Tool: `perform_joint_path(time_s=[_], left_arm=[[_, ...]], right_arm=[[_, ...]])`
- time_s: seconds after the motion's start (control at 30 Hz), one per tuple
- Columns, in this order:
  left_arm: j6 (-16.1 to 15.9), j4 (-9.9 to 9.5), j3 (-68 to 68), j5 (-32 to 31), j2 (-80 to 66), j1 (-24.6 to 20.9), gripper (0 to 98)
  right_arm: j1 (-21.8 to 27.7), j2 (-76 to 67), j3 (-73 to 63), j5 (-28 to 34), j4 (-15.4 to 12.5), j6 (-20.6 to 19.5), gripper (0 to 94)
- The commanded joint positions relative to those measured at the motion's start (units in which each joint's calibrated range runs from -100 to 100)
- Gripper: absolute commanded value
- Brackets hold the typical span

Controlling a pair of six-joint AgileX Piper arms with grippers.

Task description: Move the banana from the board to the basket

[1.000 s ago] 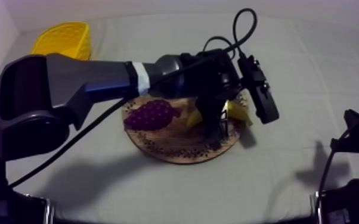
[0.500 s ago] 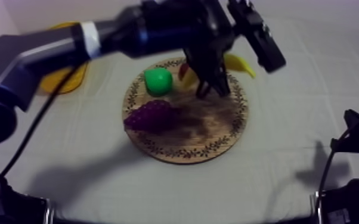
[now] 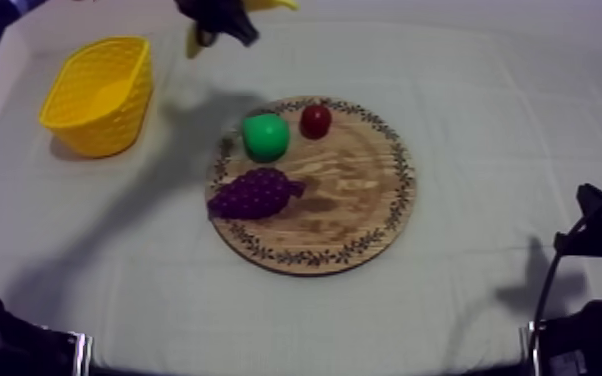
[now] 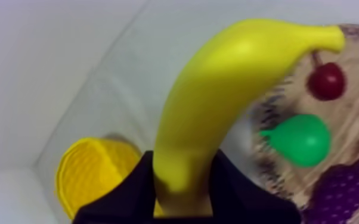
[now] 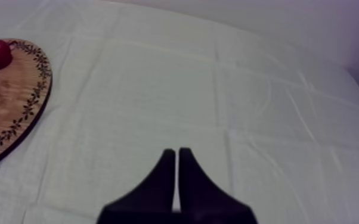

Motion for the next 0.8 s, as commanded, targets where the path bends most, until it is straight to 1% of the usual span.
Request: perform_joint_path(time_s=[0.0, 0.2, 0.4, 0.6, 0.77], left_arm=[[0.0, -0.18, 1.5, -0.7, -1.4, -4.4, 22.5], [0.6, -0.3, 5.9, -4.0, -3.3, -11.4, 22.5], [2.6, -0.4, 11.9, -7.9, -3.1, -17.0, 22.2], [5.2, -0.2, 17.9, -12.7, -1.7, -20.2, 22.6], [6.9, 0.13, 19.7, -15.1, 0.1, -20.8, 22.8]], right_arm=[[0.0, 0.0, 0.0, 0.0, 0.0, 0.0, 0.3], [0.0, 0.0, 0.0, 0.0, 0.0, 0.0, 0.3], [0.0, 0.0, 0.0, 0.0, 0.0, 0.0, 0.3], [0.0, 0.0, 0.0, 0.0, 0.0, 0.0, 0.3], [0.0, 0.0, 0.0, 0.0, 0.0, 0.0, 0.3]])
